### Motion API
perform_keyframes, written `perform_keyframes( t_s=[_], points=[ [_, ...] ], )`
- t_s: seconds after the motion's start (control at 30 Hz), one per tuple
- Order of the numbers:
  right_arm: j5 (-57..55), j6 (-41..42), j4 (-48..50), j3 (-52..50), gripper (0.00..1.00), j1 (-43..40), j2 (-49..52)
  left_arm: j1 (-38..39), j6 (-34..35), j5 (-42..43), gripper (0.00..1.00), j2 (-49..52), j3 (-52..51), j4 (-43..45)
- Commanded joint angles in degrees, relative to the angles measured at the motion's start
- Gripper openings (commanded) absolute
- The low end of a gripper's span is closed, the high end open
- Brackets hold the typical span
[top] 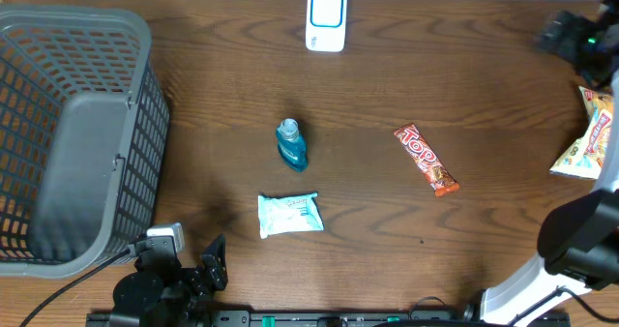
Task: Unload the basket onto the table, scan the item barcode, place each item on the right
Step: 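Move the snack bag to the table's right edge and release it, then move the right gripper over the red TOP chocolate bar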
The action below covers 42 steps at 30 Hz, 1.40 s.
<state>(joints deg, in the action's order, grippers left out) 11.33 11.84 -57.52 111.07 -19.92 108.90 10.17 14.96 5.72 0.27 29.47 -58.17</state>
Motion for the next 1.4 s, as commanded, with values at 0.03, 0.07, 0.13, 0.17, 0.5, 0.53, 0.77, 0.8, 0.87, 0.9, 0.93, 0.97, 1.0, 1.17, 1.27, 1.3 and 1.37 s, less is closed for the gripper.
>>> perform_keyframes(
  t_s=[0.03,0.07,0.13,0.17,0.5,0.53,0.77,0.8,0.87,0.9,0.93,0.97,1.0,1.17,1.27,1.3,1.37],
  points=[
    [17.18,1.07,-5.99,0.87,0.99,7.78,-1.01,-0.24,-0.55,0.28,0.86,-0.09,0.00,-0.04],
    [16.41,-0.20,-7.39,0.74,0.99,9.40,-0.98,-0.24,-0.55,0.28,0.86,-0.09,0.00,-0.04],
    [11.32,-1.81,-10.93,0.13,0.99,13.42,-0.98,-0.24,-0.55,0.28,0.86,-0.09,0.00,-0.04],
    [8.35,-2.58,-12.68,-0.04,0.99,15.17,-0.98,-0.24,-0.55,0.28,0.86,-0.09,0.00,-0.04],
    [-16.81,5.33,-23.34,-2.95,0.99,31.85,-1.03,-0.24,-0.55,0.28,0.86,-0.09,0.00,-0.04],
    [-18.51,6.69,-23.78,-4.07,0.99,32.98,-1.07,-0.24,-0.55,0.28,0.86,-0.09,0.00,-0.04],
    [-20.61,13.29,-13.55,-20.46,0.99,38.07,-2.40,-0.24,-0.55,0.28,0.86,-0.09,0.00,-0.04],
    [-21.03,13.75,-11.13,-23.08,0.99,38.71,-2.40,-0.24,-0.55,0.28,0.86,-0.09,0.00,-0.04],
    [-23.32,15.21,-7.13,-27.82,0.99,40.50,-2.40,-0.24,-0.55,0.28,0.86,-0.09,0.00,-0.04],
    [-25.18,16.37,-5.95,-29.33,0.99,41.35,-2.40,-0.24,-0.55,0.28,0.86,-0.07,0.00,-0.04],
    [-27.43,17.40,-4.63,-30.69,0.99,42.27,-2.40,-0.24,-0.55,0.28,0.86,-0.07,0.00,-0.04],
    [-30.29,17.70,-2.34,-32.50,0.99,43.54,-2.40,-0.24,-0.55,0.28,0.86,-0.07,0.00,-0.04],
    [-31.39,17.55,-0.90,-33.51,0.99,44.22,-2.40,-0.24,-0.55,0.28,0.86,-0.07,0.00,-0.04],
    [-32.92,15.30,3.43,-37.94,0.73,46.05,-2.40,-0.24,-0.55,0.28,0.86,-0.07,0.00,-0.04],
    [-33.75,15.30,5.57,-40.06,0.68,45.53,-2.40,-0.24,-0.55,0.28,0.86,-0.07,0.00,-0.04],
    [-33.92,15.30,6.45,-40.92,0.66,45.18,-2.40,-0.24,-0.55,0.28,0.86,-0.07,0.00,-0.04],
    [-33.92,15.30,8.41,-42.56,0.65,44.50,-2.40,-0.24,-0.55,0.28,0.86,-0.07,0.00,-0.04]
  ],
)
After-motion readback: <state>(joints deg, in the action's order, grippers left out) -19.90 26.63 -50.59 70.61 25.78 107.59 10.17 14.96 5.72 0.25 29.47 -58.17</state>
